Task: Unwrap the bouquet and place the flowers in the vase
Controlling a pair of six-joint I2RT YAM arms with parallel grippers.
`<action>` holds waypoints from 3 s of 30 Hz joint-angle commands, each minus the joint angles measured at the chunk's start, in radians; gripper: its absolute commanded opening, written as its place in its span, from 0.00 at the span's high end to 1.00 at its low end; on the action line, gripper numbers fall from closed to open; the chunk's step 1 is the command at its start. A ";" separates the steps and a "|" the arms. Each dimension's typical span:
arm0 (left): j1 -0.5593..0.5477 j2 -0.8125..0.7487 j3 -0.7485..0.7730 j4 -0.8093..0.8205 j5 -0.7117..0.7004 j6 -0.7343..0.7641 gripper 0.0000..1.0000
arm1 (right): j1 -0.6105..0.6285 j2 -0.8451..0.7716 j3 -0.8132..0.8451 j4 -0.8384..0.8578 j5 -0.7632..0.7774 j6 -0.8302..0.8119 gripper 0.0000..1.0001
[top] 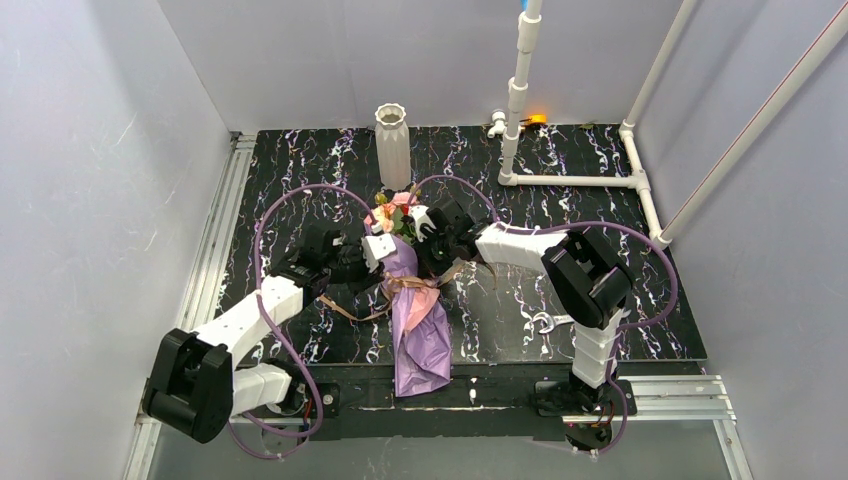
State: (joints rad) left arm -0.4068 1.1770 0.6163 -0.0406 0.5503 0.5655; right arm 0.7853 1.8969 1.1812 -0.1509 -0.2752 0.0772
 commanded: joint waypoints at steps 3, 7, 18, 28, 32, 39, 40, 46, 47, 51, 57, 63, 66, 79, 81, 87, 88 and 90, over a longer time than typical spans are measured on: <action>0.005 -0.058 0.009 -0.178 0.034 0.068 0.76 | -0.011 -0.022 -0.028 -0.049 0.041 -0.010 0.99; 0.002 -0.078 -0.006 -0.193 0.117 0.082 0.74 | -0.011 -0.021 -0.028 -0.046 0.033 -0.003 0.99; 0.000 0.054 0.058 -0.086 -0.016 -0.100 0.57 | -0.014 -0.022 -0.023 -0.049 0.032 -0.001 0.99; 0.068 -0.039 0.011 -0.031 0.022 -0.207 0.64 | -0.018 -0.025 -0.026 -0.043 0.024 0.009 0.99; 0.034 0.002 0.030 -0.044 0.018 -0.191 0.60 | -0.018 -0.022 -0.026 -0.041 0.022 0.010 0.99; -0.020 0.133 0.097 -0.035 -0.019 -0.193 0.57 | -0.019 -0.022 -0.028 -0.036 0.023 0.015 0.99; -0.023 0.147 0.102 -0.028 -0.026 -0.190 0.57 | -0.018 -0.023 -0.028 -0.036 0.024 0.015 0.99; -0.029 0.177 0.138 -0.011 -0.125 -0.256 0.79 | -0.019 -0.024 -0.034 -0.038 0.031 0.009 0.99; -0.021 0.170 0.140 -0.009 -0.149 -0.282 0.86 | -0.020 -0.025 -0.036 -0.039 0.034 0.008 0.99; 0.015 0.104 0.129 -0.016 -0.219 -0.402 1.00 | -0.021 -0.029 -0.048 -0.048 0.052 -0.002 0.99; 0.018 0.006 0.098 -0.050 -0.486 -0.486 1.00 | -0.021 -0.037 -0.070 -0.061 0.092 -0.011 0.99; 0.018 -0.012 0.063 -0.029 -0.606 -0.407 1.00 | -0.021 -0.045 -0.079 -0.062 0.092 -0.011 0.99; 0.019 -0.004 0.039 -0.003 -0.610 -0.355 1.00 | -0.021 -0.046 -0.076 -0.061 0.088 -0.009 0.99; -0.028 0.177 0.055 0.090 -0.361 -0.131 0.47 | -0.022 -0.033 -0.056 -0.052 0.073 -0.004 0.99; -0.034 0.231 0.076 0.091 -0.388 -0.113 0.46 | -0.021 -0.028 -0.051 -0.052 0.073 -0.004 0.99; -0.035 0.274 0.080 0.094 -0.347 -0.073 0.45 | -0.021 -0.018 -0.037 -0.050 0.079 -0.005 0.99; -0.035 0.275 0.074 0.093 -0.349 -0.068 0.45 | -0.022 -0.018 -0.036 -0.050 0.079 -0.006 0.99; -0.035 0.272 0.057 0.090 -0.353 -0.045 0.43 | -0.024 -0.018 -0.037 -0.050 0.080 -0.008 0.99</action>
State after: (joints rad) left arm -0.4408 1.4681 0.6800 0.0429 0.1688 0.4629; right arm 0.7723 1.8629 1.1316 -0.1413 -0.2371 0.0971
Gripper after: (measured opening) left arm 0.554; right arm 0.030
